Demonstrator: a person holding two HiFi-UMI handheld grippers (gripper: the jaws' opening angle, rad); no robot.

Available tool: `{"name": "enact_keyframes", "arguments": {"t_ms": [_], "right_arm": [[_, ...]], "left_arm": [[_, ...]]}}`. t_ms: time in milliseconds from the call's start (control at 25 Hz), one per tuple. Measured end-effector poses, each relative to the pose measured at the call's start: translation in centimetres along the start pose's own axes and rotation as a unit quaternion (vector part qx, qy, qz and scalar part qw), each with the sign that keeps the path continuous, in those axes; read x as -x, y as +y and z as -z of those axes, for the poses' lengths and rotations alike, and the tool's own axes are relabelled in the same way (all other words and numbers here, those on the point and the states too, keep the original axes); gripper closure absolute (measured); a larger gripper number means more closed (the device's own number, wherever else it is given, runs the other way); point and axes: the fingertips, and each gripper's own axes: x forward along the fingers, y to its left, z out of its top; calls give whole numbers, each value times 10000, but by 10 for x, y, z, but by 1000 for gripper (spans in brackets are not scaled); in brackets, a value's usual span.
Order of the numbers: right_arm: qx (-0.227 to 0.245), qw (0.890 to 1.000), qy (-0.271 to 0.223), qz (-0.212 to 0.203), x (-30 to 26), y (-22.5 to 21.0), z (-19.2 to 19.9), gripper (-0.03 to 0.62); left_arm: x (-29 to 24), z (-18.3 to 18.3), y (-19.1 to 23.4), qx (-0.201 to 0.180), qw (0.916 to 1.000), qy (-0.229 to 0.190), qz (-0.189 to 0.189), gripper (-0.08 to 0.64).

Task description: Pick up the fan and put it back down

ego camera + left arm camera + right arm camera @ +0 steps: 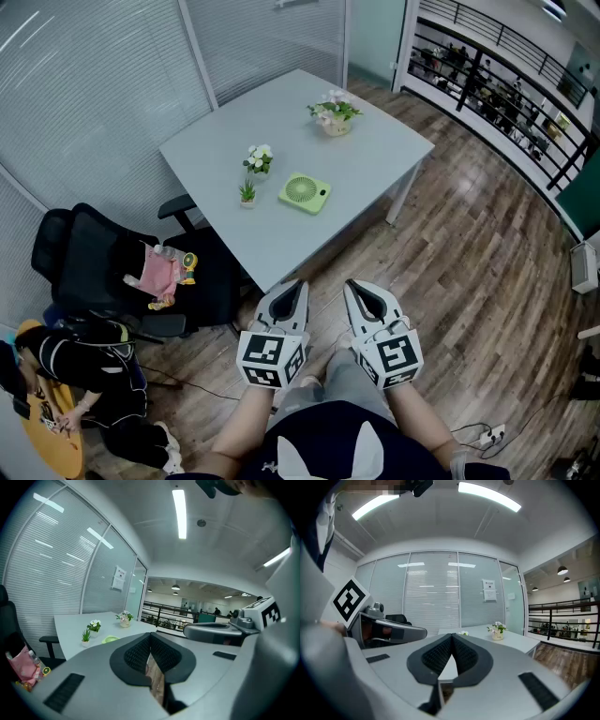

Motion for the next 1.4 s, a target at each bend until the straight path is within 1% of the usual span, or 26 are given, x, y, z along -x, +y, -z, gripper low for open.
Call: {"name": "enact_keyframes", "arguments": {"t_ms": [160, 280, 480, 600, 640, 680, 800, 840, 920, 1000, 1080, 1240, 1400], "right_arm": [[8, 10000, 15, 43, -13, -20, -6, 588], [-1, 10000, 53, -47, -27, -31, -6, 586], [25, 9997, 124, -216, -54, -54, -7, 586], [13, 9994, 175, -303, -71, -72, -6, 583], [-2, 9992, 190, -360, -76, -77, -6, 567], [-18, 9989, 210, -422, -81, -83, -6, 532], [-28, 9978, 283, -598, -95, -100, -4, 475], [-27, 9973, 307, -668, -100, -106, -3, 458], [-31, 9959, 360, -827, -108, -116, 0, 411], [-9, 9942, 406, -991, -113, -123, 3, 371], [54, 9926, 424, -1134, -117, -129, 4, 359], [112, 9902, 471, -1314, -127, -140, 7, 333], [-28, 9879, 535, -1453, -138, -150, 13, 310]], "left_arm": [[-22, -7, 4, 23, 10000, 14, 43, 538], [-37, -10, 12, 129, 9999, 41, 7, 538], [-66, -21, 25, 589, 9982, -38, 32, 537], [-85, -27, 34, 769, 9970, -122, -42, 537], [-91, -29, 36, 825, 9965, -154, -55, 535], [-97, -31, 38, 897, 9958, -190, -65, 535], [-114, -33, 45, 1098, 9934, -263, -182, 530], [-120, -32, 47, 1128, 9931, -248, -224, 508], [-133, -26, 51, 1192, 9923, -166, -309, 401], [-141, -20, 55, 1312, 9903, -112, -435, 363], [-147, -15, 59, 1423, 9883, -131, -536, 325], [-156, -9, 67, 1594, 9851, -103, -637, 305], [-165, 2, 75, 1857, 9799, 58, -727, 295]]}}
